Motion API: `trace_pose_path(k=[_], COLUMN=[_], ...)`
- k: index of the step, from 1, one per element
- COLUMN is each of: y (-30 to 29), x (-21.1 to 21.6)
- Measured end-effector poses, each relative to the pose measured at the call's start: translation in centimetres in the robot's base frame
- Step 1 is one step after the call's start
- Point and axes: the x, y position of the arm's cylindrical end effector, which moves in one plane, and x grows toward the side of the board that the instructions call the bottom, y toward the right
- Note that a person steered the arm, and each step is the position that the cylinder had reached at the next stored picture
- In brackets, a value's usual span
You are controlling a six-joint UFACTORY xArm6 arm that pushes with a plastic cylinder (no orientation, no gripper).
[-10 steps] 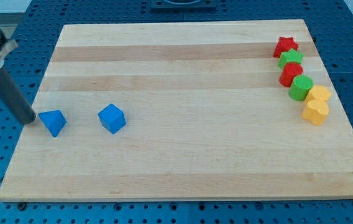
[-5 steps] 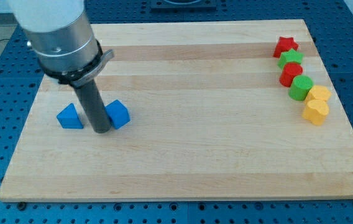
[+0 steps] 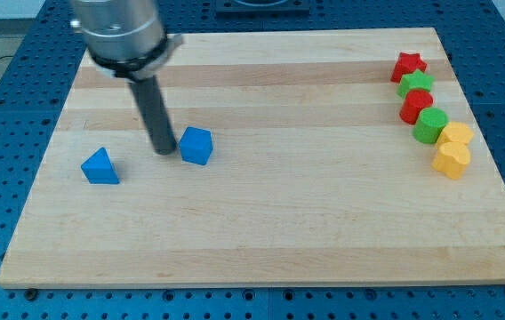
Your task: Push the blue cube towards the bottom right of the board
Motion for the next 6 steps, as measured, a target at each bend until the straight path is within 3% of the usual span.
trace_pose_path(k=[1, 2, 3, 4, 6], y=[6.4, 5.5, 2.8, 4.5, 13.9], x=[2.3, 1.4, -2.4, -3.4, 6.1])
